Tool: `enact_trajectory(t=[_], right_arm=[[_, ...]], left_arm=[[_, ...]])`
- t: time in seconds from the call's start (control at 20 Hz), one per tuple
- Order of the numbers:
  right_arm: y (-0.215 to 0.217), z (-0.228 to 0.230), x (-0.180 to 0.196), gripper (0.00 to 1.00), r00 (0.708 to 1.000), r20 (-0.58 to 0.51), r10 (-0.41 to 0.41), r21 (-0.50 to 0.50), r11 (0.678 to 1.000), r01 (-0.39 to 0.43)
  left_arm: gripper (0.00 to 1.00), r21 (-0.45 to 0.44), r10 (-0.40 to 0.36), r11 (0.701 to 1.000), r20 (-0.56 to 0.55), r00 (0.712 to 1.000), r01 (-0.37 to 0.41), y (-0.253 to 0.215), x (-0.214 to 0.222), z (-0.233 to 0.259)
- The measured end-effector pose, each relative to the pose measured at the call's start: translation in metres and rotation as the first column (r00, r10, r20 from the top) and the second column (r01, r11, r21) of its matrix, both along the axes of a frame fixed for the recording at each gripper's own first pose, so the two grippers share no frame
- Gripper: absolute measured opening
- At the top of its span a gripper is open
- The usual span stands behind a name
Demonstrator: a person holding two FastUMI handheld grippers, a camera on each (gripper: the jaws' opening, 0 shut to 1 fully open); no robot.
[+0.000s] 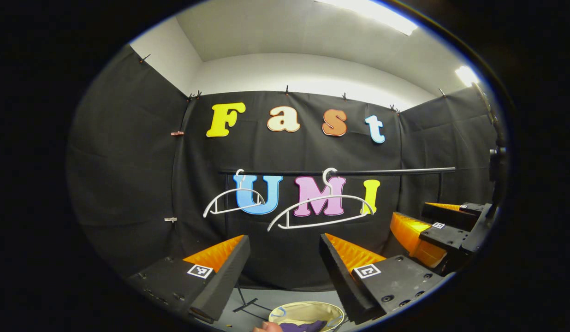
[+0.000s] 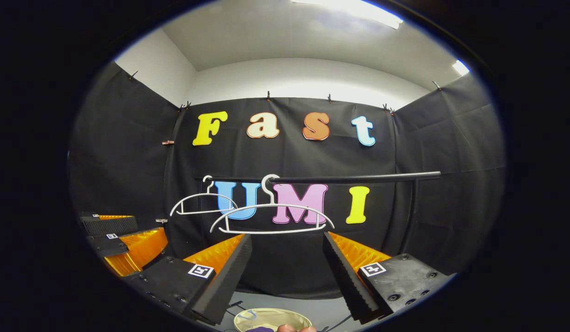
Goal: Grasp the clothes on the hanger with both hands and then place them into the laundry hamper below.
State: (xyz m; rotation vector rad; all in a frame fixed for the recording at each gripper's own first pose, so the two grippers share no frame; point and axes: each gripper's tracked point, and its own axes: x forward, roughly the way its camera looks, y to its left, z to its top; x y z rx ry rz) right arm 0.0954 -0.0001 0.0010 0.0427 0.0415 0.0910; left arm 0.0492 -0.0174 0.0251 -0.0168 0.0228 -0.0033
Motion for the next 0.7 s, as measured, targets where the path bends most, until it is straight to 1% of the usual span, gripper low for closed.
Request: enact_trajectory(t=[0.15,0.2,0.7], right_arm=[[-0.0024,0.0013,-0.0027,1.00,1.000,0.002,-0.006,-0.003,1.000,0.006],[-0.0035,0.0019,-0.0028,0.99,1.000,0.003,-0.008,-0.004,1.000,0.008],[-0.0048,0.0029,-0.0091,0.99,1.000,0.004,-0.016,-0.004,1.000,0.016]], left_arm=[[0.95,0.000,-0.003,1.000,0.005,1.000,0.003,-0.0019,-0.0012,0.0004],[0.95,-0.001,-0.003,1.000,0.006,1.000,0.003,-0.0021,-0.0022,0.0011],[0.95,-0.002,-0.012,1.000,0.005,1.000,0.012,-0.0040,-0.0062,0.0012]])
